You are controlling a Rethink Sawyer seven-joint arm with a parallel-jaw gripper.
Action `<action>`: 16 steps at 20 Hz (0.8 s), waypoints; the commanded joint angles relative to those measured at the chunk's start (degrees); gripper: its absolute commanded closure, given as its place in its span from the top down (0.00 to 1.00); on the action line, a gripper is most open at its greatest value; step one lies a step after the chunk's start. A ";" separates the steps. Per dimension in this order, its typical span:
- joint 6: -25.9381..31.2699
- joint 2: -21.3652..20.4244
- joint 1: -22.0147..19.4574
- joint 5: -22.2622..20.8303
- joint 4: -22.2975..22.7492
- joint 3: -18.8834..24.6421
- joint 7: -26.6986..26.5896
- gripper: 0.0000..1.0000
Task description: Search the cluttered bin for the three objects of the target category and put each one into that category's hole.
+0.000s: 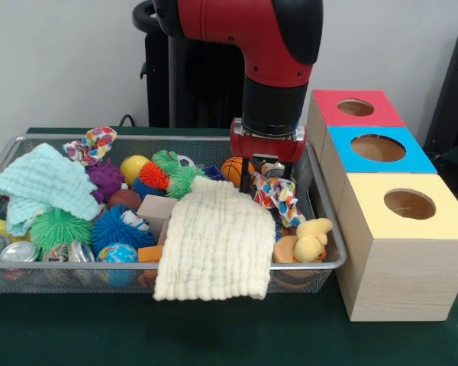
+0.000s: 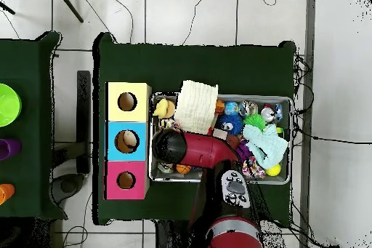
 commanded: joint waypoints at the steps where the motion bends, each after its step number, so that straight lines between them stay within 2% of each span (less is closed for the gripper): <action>1: -2.09 1.18 0.13 2.66 1.40 0.80 12.93 1.00; 6: -0.64 1.37 0.58 3.18 0.40 0.30 12.50 1.00; 7: -0.52 1.39 0.79 3.32 0.26 0.08 12.20 0.00; 16: -0.20 1.55 1.39 3.79 -0.23 -0.50 12.03 0.00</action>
